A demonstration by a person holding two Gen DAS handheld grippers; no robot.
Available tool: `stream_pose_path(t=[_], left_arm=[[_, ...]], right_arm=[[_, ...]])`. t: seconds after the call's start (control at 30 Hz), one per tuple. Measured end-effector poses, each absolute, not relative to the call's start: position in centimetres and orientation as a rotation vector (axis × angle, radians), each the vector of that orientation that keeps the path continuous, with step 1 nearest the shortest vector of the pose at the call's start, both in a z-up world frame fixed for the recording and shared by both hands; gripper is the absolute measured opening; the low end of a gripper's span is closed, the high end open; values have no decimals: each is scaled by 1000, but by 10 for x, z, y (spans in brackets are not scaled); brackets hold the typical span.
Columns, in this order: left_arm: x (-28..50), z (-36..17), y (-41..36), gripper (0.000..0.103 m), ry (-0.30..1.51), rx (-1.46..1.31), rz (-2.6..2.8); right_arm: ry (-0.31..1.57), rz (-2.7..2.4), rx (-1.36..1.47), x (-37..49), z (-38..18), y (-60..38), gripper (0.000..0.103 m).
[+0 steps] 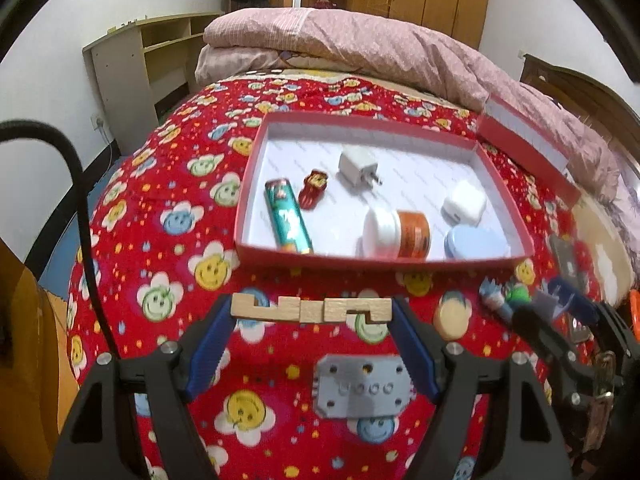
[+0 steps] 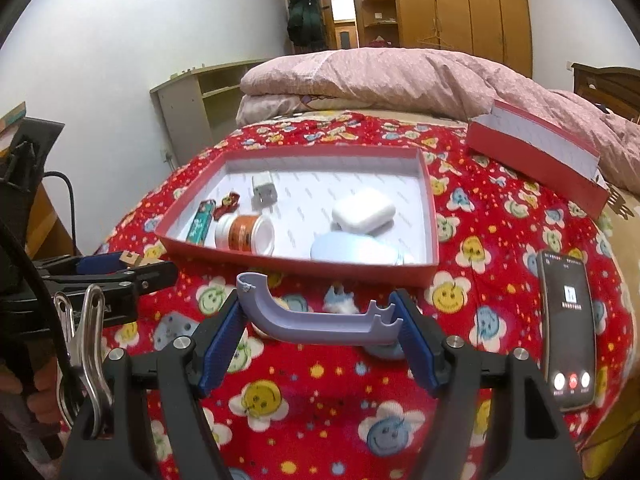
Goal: Organize rigid objects
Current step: 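Carry the wooden strip with the left gripper while the right gripper carries the grey arc over the tray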
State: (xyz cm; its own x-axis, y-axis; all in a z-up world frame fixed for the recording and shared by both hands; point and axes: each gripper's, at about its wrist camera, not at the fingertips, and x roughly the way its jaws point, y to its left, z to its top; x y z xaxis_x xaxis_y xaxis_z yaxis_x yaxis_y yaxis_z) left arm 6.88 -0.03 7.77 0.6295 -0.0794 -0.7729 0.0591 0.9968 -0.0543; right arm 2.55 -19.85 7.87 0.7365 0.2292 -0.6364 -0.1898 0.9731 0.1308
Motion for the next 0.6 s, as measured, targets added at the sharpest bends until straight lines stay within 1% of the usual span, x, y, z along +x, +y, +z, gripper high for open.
stream_pose_path(t=[0.6], left_arm=[[153,92,-20,80,850,22,-71]], right_arm=[[706,247,57,110,98,-200,73]])
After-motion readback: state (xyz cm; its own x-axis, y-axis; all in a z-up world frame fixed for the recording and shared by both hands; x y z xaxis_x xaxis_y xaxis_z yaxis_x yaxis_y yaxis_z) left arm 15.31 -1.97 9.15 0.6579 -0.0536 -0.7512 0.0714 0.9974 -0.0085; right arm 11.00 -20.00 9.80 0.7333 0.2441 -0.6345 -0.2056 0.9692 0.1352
